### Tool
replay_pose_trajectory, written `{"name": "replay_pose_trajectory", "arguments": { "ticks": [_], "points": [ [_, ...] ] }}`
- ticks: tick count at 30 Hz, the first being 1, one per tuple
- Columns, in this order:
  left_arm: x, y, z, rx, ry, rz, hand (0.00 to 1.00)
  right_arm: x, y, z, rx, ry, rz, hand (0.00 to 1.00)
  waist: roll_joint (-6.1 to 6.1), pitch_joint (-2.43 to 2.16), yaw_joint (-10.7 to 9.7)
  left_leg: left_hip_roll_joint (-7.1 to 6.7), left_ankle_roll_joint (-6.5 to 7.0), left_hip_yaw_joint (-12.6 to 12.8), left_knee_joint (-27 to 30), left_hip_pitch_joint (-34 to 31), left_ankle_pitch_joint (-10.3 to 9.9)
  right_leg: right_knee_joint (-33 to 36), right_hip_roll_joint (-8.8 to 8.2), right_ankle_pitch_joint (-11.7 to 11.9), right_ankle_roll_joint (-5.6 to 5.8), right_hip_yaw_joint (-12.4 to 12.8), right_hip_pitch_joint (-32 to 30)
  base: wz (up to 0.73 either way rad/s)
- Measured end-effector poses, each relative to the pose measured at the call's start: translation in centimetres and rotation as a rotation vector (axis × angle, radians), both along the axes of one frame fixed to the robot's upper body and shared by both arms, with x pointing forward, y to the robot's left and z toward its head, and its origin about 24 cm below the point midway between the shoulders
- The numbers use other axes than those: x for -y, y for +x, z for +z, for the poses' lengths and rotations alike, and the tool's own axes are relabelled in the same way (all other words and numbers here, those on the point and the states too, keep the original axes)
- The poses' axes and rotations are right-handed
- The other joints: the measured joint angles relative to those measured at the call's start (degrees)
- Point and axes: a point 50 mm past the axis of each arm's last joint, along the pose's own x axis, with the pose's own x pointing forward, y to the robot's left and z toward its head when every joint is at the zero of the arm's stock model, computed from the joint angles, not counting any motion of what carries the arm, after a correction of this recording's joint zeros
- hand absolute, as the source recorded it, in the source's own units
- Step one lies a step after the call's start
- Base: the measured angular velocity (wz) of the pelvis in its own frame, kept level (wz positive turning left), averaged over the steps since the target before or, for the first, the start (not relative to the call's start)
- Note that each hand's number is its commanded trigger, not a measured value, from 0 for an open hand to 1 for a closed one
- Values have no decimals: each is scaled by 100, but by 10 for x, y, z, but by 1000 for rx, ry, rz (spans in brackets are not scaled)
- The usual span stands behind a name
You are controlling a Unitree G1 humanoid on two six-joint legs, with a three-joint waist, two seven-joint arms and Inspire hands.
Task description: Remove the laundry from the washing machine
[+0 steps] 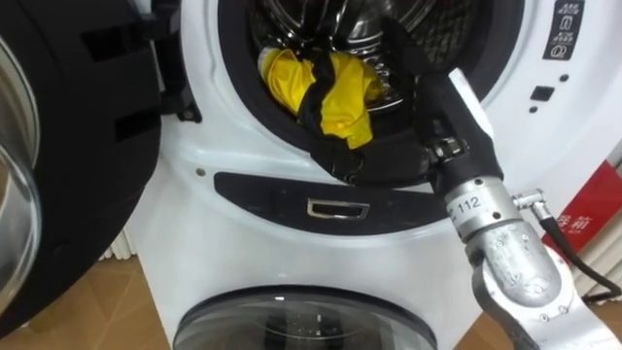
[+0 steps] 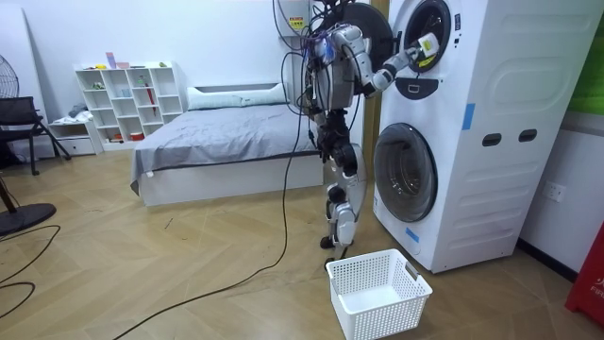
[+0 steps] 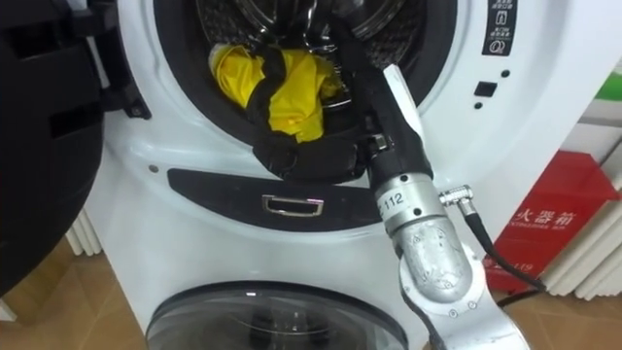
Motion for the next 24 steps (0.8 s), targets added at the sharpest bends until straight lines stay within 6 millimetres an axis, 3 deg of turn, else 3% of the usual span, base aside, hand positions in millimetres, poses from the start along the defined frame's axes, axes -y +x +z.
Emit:
{"name": "replay_pose_trajectory", "arguments": {
  "ticks": [2,4,9,24],
  "points": [
    [1,6,1,17,-14,-11,0,-10,1,31,148,-43,22,0,-2,-1,95,9,-14,10,-66,120,-6,-125,23,9,-14,-8,139,3],
    [1,8,2,23,-15,-12,0,-13,0,38,190,-60,25,0,-29,-14,132,13,-15,-2,-116,244,-18,-242,41,7,-16,-23,311,12],
    [4,9,1,16,-33,-31,0,-19,-5,37,208,-94,68,0,-87,-31,173,11,-10,-9,-159,337,-83,-290,67,7,-73,-24,452,1],
    [6,15,1,15,-30,-96,0,-41,-15,33,234,-102,155,0,-100,34,327,79,-61,-58,-238,443,-293,-285,103,-115,-46,-152,538,-1]
  ]
}}
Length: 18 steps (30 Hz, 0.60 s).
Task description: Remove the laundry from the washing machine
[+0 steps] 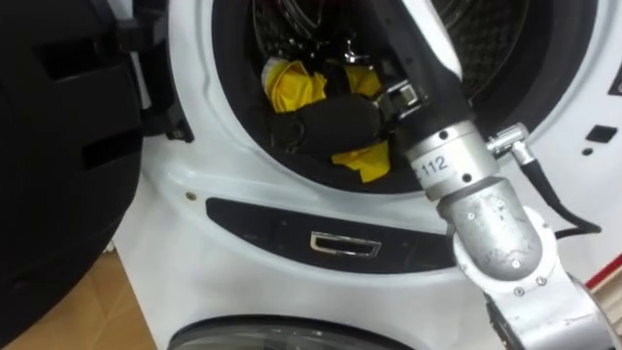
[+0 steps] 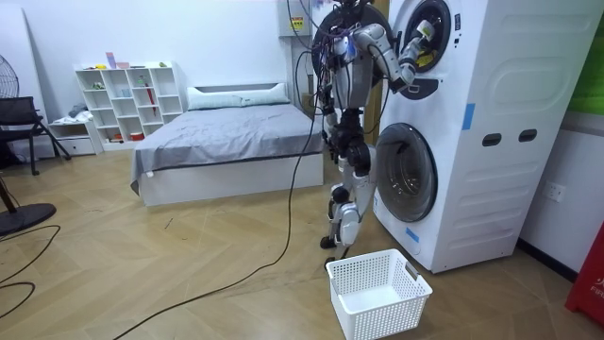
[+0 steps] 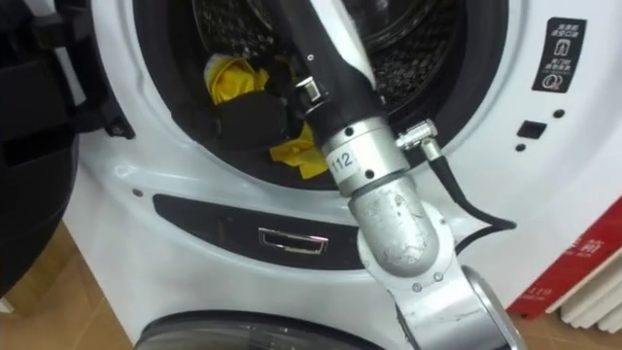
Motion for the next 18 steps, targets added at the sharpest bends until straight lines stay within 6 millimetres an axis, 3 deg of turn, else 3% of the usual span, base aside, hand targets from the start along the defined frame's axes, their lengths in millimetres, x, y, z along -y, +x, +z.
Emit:
{"name": "replay_pose_trajectory", "arguments": {
  "ticks": [9,16,18],
  "points": [
    [2,-2,-1,-2,-5,2,0,9,3,2,0,-39,0,0,29,20,-122,7,1,-45,6,15,-27,-1,-4,-16,26,-41,48,3],
    [-12,-16,1,-12,19,95,0,49,26,-4,-31,-124,-167,0,6,10,-319,-14,41,-93,25,2,-53,1,-38,-15,27,-71,78,3],
    [-13,-18,1,-15,22,100,0,58,31,-7,-47,-165,-205,0,-32,-10,-351,-25,43,-113,32,2,-54,3,-34,-16,28,-107,80,7]
  ]
}}
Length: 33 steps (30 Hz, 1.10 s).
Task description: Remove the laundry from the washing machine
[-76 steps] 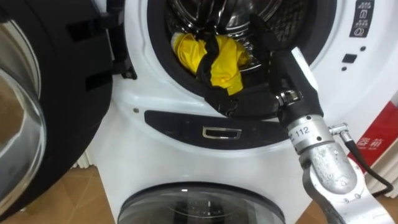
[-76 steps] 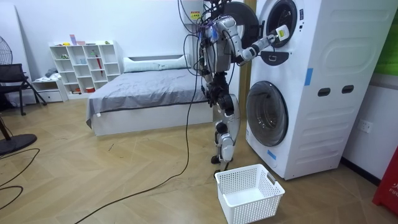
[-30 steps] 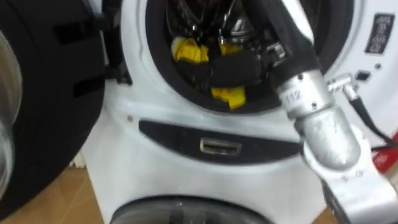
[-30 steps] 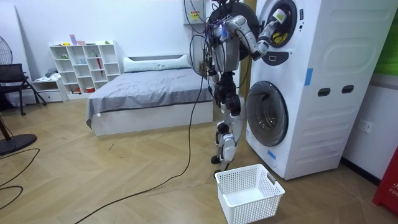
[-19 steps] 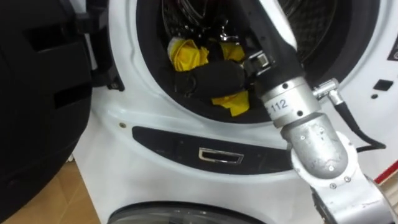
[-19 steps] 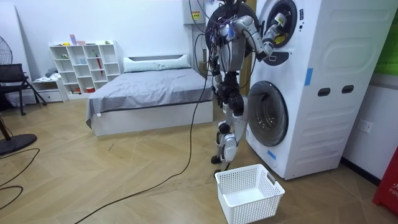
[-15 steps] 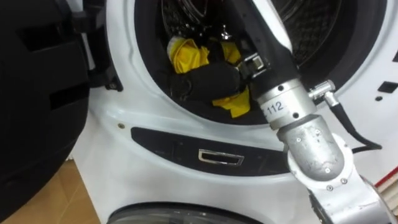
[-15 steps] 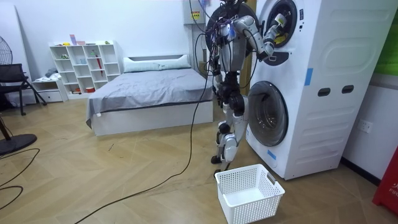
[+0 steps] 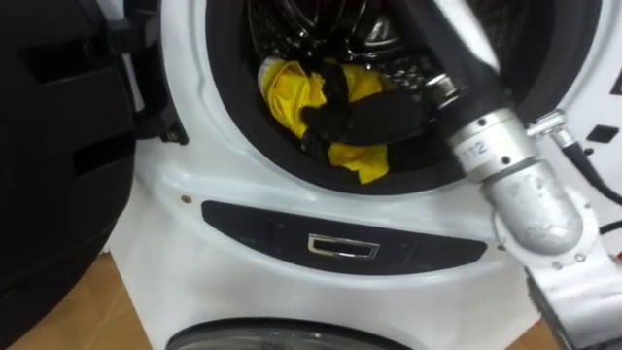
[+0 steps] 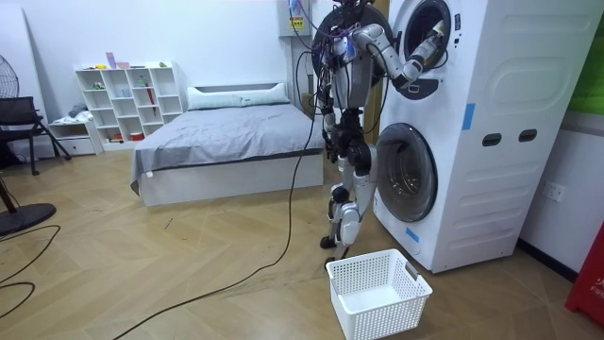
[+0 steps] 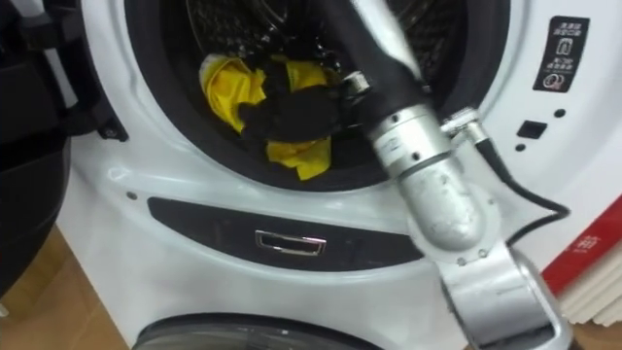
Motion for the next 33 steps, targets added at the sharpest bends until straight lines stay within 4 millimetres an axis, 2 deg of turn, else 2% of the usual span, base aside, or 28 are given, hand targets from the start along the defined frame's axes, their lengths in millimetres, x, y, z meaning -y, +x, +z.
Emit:
{"name": "replay_pose_trajectory", "arguments": {
  "ticks": [3,5,13,21,26,28,30,31,32,33],
  "points": [
    [-2,-2,1,2,6,15,0,6,2,-3,-22,-47,-13,0,-58,20,-1,-1,7,-7,32,43,-5,-8,6,0,0,-62,62,11],
    [-2,-7,0,-8,8,30,0,12,4,-6,-40,-65,-27,0,-109,12,-45,-7,17,-96,72,28,-17,-7,10,1,1,-64,81,14],
    [-3,-10,-1,-16,-6,50,0,24,2,-7,-50,-169,-36,0,-104,17,-90,-66,50,-217,149,23,-37,-11,-18,1,2,5,135,9],
    [-4,-15,-1,-24,-8,54,0,22,0,-6,-77,-243,11,0,-117,7,-184,-83,72,-234,152,29,-48,-5,-56,-4,10,37,152,2],
    [-4,-13,-1,-23,-9,54,0,21,-3,-5,-111,-354,46,0,-150,-16,-162,-78,73,-211,94,31,-47,-8,-66,-12,24,22,126,-4],
    [-5,-12,0,-24,-10,51,0,23,-3,-6,-148,-398,64,0,-173,-26,-91,-76,73,-224,98,42,-47,-9,-67,-16,32,-72,145,0],
    [-7,-7,1,-16,-16,46,0,26,-3,-8,-188,-457,75,0,-209,-9,-23,-75,73,-231,76,118,-47,-10,-68,-22,41,-79,187,0],
    [-10,-3,2,-11,-11,43,0,27,-3,-11,-216,-494,83,5,-249,17,14,-74,73,-240,71,123,-47,-14,-67,-28,51,-80,216,0],
    [-13,2,3,-4,-3,38,0,29,-2,-12,-241,-528,81,51,-303,36,83,-71,71,-241,54,125,-49,-14,-64,-36,64,-76,217,0],
    [-15,5,4,0,1,35,0,30,-2,-12,-251,-546,77,73,-329,51,119,-69,69,-240,39,124,-50,-16,-59,-36,65,-78,210,-4]
  ]
}}
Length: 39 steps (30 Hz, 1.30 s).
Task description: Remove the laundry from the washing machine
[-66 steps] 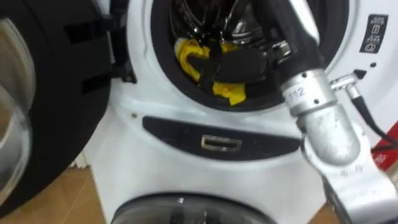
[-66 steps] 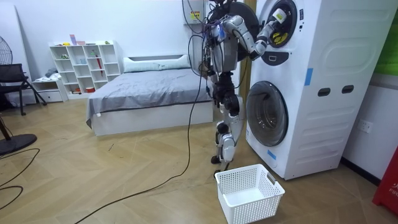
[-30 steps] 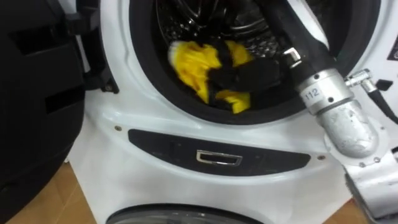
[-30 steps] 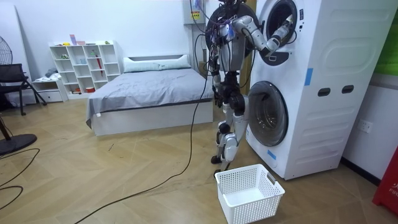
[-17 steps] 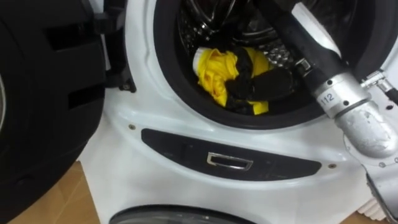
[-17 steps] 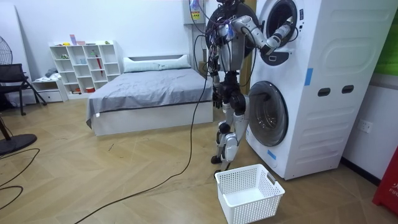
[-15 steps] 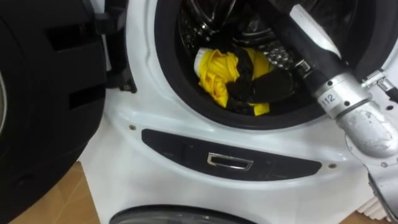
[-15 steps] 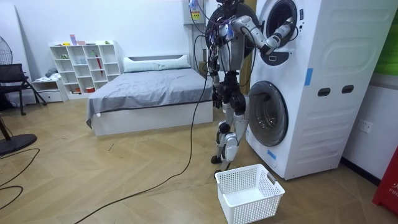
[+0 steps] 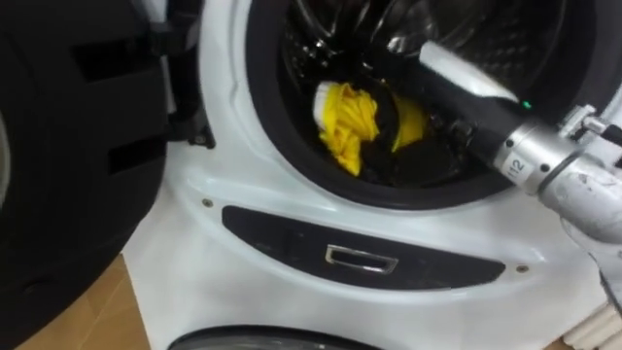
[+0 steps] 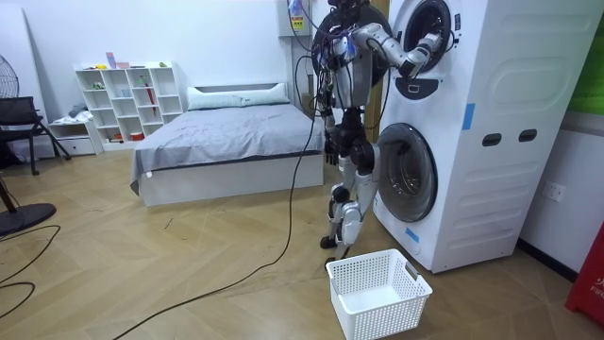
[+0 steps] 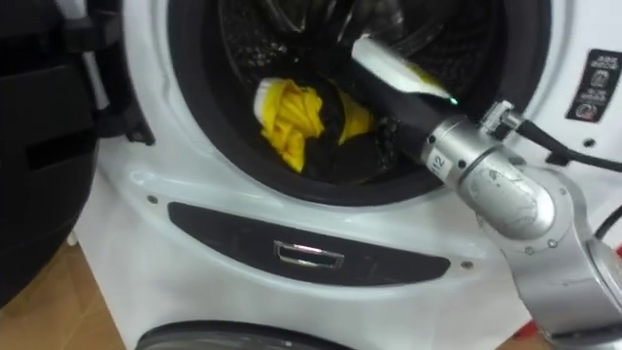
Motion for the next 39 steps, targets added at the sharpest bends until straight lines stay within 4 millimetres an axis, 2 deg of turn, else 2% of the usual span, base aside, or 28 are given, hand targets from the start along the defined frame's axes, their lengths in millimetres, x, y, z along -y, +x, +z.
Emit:
{"name": "replay_pose_trajectory", "arguments": {
  "ticks": [2,6,8,13,21,27,29,33,36,39],
  "points": [
    [-5,6,3,5,7,-13,0,3,0,0,-20,-36,-7,100,-69,25,78,2,-4,1,-33,2,2,0,5,0,0,2,-16,-7],
    [-8,13,4,12,11,-19,0,6,1,-3,-43,-83,-44,100,-136,21,208,-15,-2,13,-23,1,3,4,23,0,0,-2,-31,-6],
    [-8,14,5,9,15,-17,0,11,4,-2,-33,-108,-95,100,-170,3,277,-21,-1,13,-4,2,1,9,19,1,0,-3,-26,0],
    [-12,17,7,-2,15,-37,0,15,10,5,12,-166,-169,100,-180,6,368,-24,2,0,77,-3,-1,13,12,3,3,-31,-51,4],
    [-12,17,7,-5,15,-36,0,8,5,8,49,-216,-174,100,-164,2,452,-15,4,16,60,-3,-3,13,11,3,3,8,-35,-1],
    [-7,24,8,31,18,-76,0,1,0,13,97,-211,-147,100,-76,0,294,-17,4,5,48,-41,-2,7,20,3,3,6,-61,2],
    [-7,17,8,32,27,-76,0,-4,-6,16,120,-203,-114,100,-6,-24,184,-12,6,67,37,-25,-1,8,21,3,3,47,-66,-5],
    [-8,11,10,48,45,-72,0,-3,-17,20,134,-136,-66,100,60,-22,-26,-1,13,113,7,3,-5,6,29,3,3,196,-74,-4],
    [-6,3,8,61,45,-38,0,3,-36,19,179,-69,-38,100,101,-31,-134,3,14,168,-40,17,-5,-11,3,3,3,367,-86,4],
    [-2,-5,5,69,40,-13,0,10,-57,15,220,-5,-21,100,133,-33,-300,5,28,415,-44,61,-13,-72,-13,4,6,547,-38,10]
  ]
}}
